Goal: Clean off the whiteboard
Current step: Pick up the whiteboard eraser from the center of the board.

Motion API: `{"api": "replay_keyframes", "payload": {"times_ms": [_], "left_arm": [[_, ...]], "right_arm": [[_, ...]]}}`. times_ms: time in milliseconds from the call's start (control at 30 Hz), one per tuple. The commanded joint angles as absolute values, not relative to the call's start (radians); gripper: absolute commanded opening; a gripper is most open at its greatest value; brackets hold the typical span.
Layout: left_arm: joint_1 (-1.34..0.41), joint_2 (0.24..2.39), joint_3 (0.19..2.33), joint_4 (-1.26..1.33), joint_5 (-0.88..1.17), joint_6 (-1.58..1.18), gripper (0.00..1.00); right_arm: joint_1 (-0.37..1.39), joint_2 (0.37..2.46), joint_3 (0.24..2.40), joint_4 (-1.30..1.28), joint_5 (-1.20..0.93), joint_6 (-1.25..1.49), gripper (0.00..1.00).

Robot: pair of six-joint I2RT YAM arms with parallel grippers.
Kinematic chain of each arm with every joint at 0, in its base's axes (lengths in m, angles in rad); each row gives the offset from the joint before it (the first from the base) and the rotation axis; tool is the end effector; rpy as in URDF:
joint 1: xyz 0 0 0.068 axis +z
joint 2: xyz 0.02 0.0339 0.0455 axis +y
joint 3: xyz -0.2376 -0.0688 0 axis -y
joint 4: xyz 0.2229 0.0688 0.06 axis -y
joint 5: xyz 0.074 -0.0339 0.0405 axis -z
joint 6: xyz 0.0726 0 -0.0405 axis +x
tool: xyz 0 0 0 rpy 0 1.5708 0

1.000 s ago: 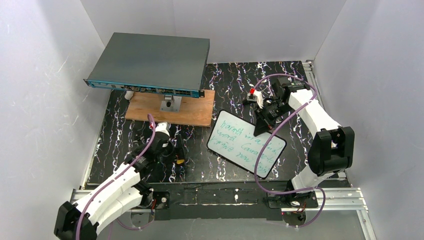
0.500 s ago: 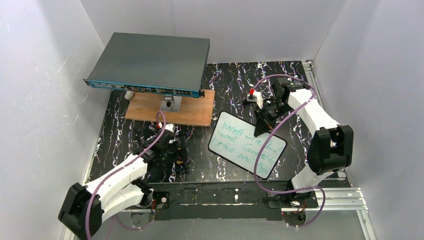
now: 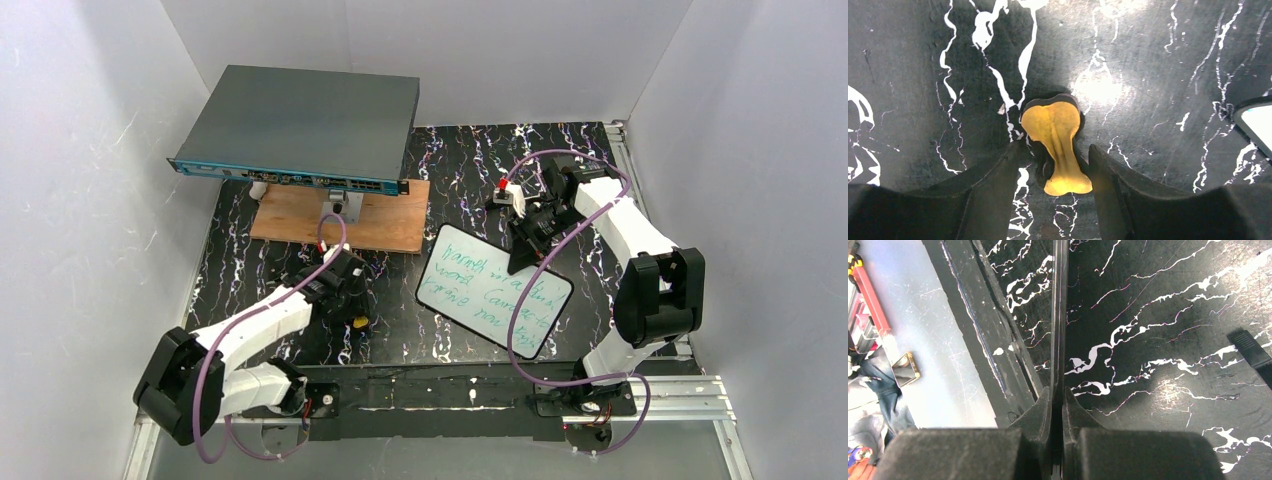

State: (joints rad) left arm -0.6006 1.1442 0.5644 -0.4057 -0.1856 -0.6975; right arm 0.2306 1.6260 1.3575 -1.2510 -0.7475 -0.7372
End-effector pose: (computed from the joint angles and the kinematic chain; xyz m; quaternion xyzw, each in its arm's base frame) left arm 0.1902 -0.1140 0.1367 -0.0729 0.9510 -0.1029 0.2825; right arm 0.2520 0.1099 0.2224 -0.4413 0.8195 0.3474 0.1146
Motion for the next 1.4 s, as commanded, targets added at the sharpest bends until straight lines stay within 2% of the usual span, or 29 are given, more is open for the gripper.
{"api": "replay_keyframes", "payload": {"times_ms": [0, 133, 267, 367, 433, 600, 1033, 1367], "left_arm": [[-0.614, 1.159, 0.598, -0.465, -0.232, -0.743, 0.50], [-0.621, 1.199, 0.606, -0.461, -0.231, -0.753, 0.39], [-0.623, 1.232, 0.612, -0.445, -0.229, -0.747, 0.37], [-0.623, 1.241, 0.613, -0.431, -0.229, -0.735, 0.31], [-0.623, 1.236, 0.607, -0.419, -0.229, -0.719, 0.24], [-0.623, 1.150, 0.561, -0.338, -0.157, -0.624, 0.00], [-0.624, 0.907, 0.462, -0.152, 0.114, -0.474, 0.00], [-0.637, 0.816, 0.376, 0.148, 0.269, -0.446, 0.00]], "right_arm": [[0.232, 1.622, 1.370, -1.228, -0.809, -0.779, 0.01], [0.232, 1.621, 1.371, -1.229, -0.810, -0.781, 0.01], [0.232, 1.617, 1.365, -1.227, -0.811, -0.782, 0.01], [0.232, 1.613, 1.359, -1.223, -0.810, -0.785, 0.01], [0.232, 1.613, 1.352, -1.220, -0.811, -0.784, 0.01], [0.232, 1.602, 1.332, -1.208, -0.803, -0.785, 0.01], [0.230, 1.556, 1.283, -1.189, -0.805, -0.786, 0.01], [0.222, 1.553, 1.251, -1.168, -0.812, -0.785, 0.01]]}}
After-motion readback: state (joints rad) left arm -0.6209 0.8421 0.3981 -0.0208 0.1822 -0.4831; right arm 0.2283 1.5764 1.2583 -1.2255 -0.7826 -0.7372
